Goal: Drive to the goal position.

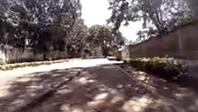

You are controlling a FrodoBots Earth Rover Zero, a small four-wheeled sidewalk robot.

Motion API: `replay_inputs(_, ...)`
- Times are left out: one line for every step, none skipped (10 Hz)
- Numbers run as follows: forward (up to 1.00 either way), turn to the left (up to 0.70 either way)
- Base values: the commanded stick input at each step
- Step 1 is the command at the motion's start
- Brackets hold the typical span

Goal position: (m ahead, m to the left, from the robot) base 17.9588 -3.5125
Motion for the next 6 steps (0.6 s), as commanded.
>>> replay_inputs(0.7, 0.0)
replay_inputs(0.7, 0.0)
replay_inputs(0.7, 0.0)
replay_inputs(0.7, 0.0)
replay_inputs(0.7, 0.0)
replay_inputs(0.7, 0.0)
